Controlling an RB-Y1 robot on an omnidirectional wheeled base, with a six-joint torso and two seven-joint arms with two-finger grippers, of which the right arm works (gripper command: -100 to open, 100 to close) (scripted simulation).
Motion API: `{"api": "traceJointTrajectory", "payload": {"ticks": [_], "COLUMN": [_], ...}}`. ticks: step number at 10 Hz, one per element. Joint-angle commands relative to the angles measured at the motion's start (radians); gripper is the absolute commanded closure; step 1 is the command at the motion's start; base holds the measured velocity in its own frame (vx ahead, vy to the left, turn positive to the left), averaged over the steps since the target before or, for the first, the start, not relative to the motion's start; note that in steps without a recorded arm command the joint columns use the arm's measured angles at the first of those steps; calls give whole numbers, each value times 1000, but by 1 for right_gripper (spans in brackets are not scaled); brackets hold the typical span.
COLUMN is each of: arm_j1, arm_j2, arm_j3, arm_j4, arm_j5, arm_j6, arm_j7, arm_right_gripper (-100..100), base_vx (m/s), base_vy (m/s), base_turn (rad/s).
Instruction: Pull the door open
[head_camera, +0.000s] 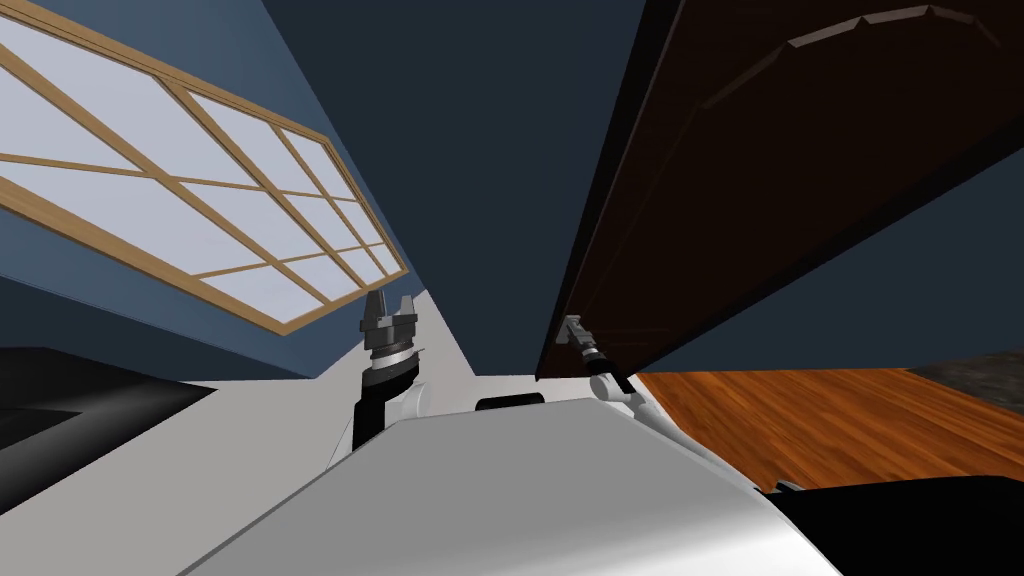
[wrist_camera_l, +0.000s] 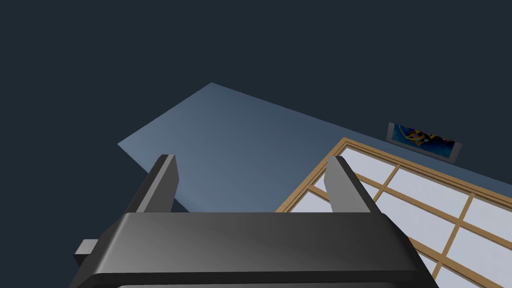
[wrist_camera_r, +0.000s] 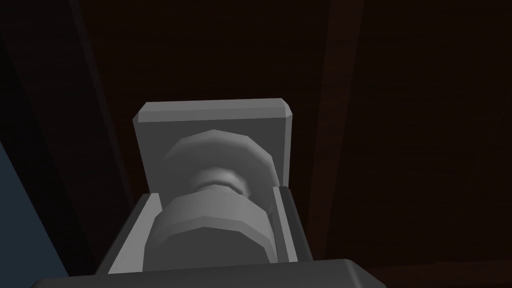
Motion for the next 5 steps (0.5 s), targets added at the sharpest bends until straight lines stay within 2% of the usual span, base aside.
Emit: {"api": "traceJointTrajectory", "payload": {"ticks": [1, 3, 4, 5], "arm_j1": [0, 0, 6, 8], "arm_j2": [1, 1, -15, -24], "arm_j3": [1, 1, 13, 19], "arm_j4": [-1, -1, -3, -5], "arm_j5": [0, 0, 3, 4], "arm_j6": [0, 0, -8, -14], "arm_j7": [0, 0, -15, -24], "arm_right_gripper": [100, 100, 100, 100], "base_vx": [-12, 0, -107, -205], "base_vy": [-2, 0, -28, -79], "base_turn": [3, 0, 119, 165]}}
